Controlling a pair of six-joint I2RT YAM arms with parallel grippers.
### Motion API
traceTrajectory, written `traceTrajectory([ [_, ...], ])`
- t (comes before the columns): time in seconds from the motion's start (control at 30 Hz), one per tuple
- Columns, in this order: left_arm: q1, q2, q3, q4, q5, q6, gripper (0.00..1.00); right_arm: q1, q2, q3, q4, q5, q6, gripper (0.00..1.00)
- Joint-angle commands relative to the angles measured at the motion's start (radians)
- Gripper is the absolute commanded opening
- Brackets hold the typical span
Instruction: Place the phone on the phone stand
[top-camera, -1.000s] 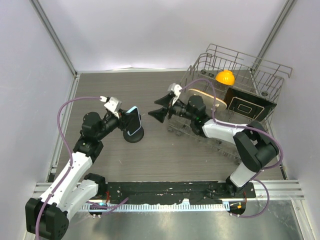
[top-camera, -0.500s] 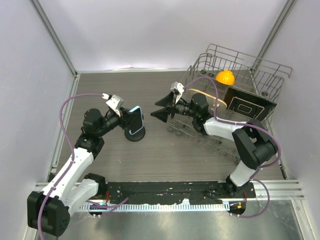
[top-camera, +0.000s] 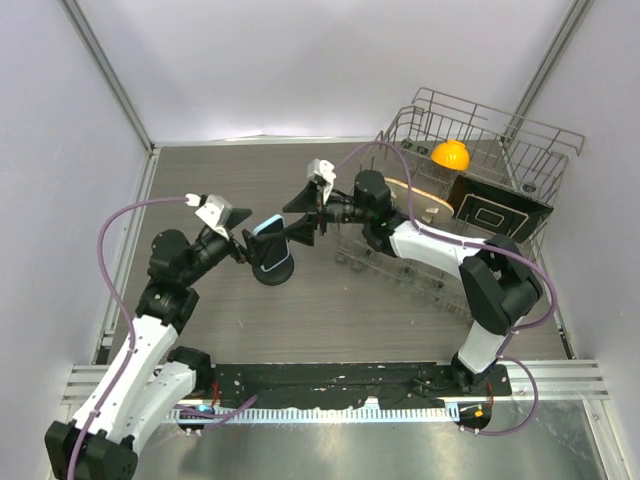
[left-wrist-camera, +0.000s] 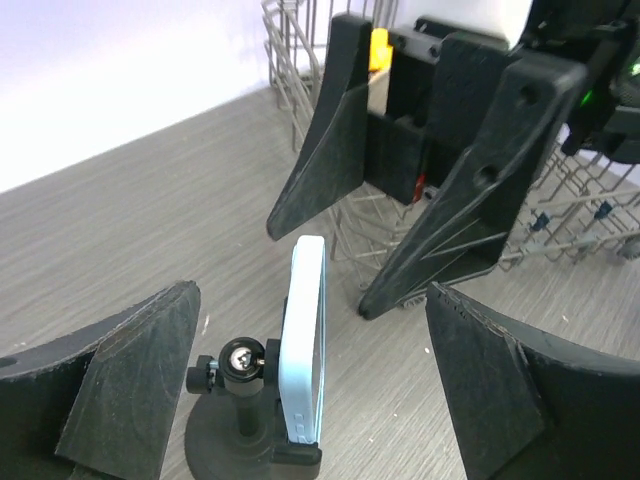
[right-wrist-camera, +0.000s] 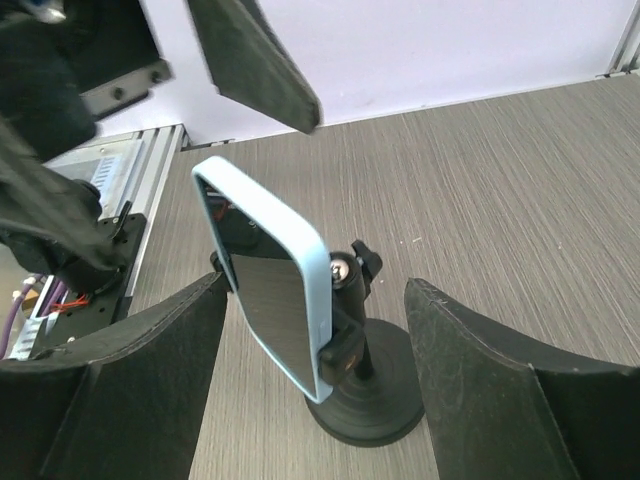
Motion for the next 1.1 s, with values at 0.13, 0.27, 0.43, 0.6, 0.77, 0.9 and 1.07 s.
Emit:
traceTrajectory([
  [0.13, -0.002, -0.205, 0.047, -0.075, -0.145, -0.039, 1.0, 0.028, 0.063, 0.189, -0.228, -0.023, -0.123, 0.76],
  [0.27, -0.001, -0.264, 0.069, -0.129, -0.154, -0.04, 1.0, 0.056, 0.109, 0.268, -0.322, -0.059, -0.185, 0.69],
  [0.43, -0.001, -0.305, 0.058, -0.133, -0.128, -0.06, 1.0, 0.086, 0.137, 0.305, -0.339, -0.105, -0.214, 0.52],
  [0.6, -0.001, -0.325, 0.038, -0.109, -0.114, -0.086, 1.0, 0.094, 0.151, 0.315, -0.31, -0.11, -0.208, 0.21],
  [0.77, -0.001, -0.342, 0.037, -0.093, -0.11, -0.097, 1.0, 0.076, 0.146, 0.317, -0.273, 0.046, -0.241, 0.01],
  [0.9, -0.001, -0.341, 0.018, -0.052, -0.084, -0.129, 1.0, -0.011, 0.2, 0.393, -0.221, -0.006, -0.255, 0.01],
  [1.07, -0.002, -0.328, 0.0, -0.007, -0.045, -0.169, 0.98, -0.142, 0.4, 0.672, -0.208, -0.139, -0.245, 0.01],
])
